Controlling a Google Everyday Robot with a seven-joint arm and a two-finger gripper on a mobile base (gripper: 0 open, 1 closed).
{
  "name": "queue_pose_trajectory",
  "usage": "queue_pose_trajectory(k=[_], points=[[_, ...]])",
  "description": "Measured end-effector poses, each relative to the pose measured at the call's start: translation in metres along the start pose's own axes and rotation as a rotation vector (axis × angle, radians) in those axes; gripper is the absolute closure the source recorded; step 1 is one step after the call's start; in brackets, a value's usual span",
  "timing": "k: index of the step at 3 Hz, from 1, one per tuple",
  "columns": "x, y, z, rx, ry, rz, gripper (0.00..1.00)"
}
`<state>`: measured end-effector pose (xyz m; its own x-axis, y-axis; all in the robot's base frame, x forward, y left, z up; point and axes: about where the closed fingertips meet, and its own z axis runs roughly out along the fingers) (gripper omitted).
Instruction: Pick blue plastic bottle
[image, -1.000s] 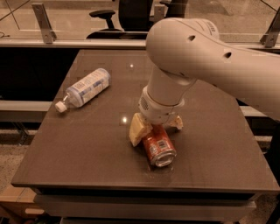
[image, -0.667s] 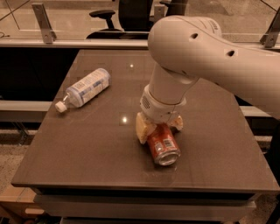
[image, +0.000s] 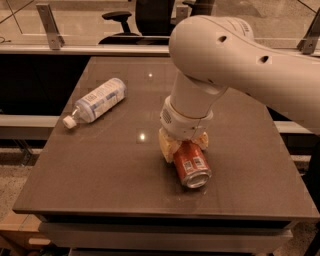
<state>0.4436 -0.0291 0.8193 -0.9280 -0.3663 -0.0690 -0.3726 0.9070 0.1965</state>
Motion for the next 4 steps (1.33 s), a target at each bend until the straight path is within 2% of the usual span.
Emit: queue_pose_trajectory(k=[1,2,3,4], points=[[0.000,0.000,0.000,0.000,0.000,0.000,1.00],[0.004,-0.020,-0.020,0.053,0.010,-0.060,1.00],[0.009,-0.071,-0.070,0.164,-0.010,-0.166,1.00],[0.007,-0.106,-0.109,0.217,-0.078,-0.262,1.00]])
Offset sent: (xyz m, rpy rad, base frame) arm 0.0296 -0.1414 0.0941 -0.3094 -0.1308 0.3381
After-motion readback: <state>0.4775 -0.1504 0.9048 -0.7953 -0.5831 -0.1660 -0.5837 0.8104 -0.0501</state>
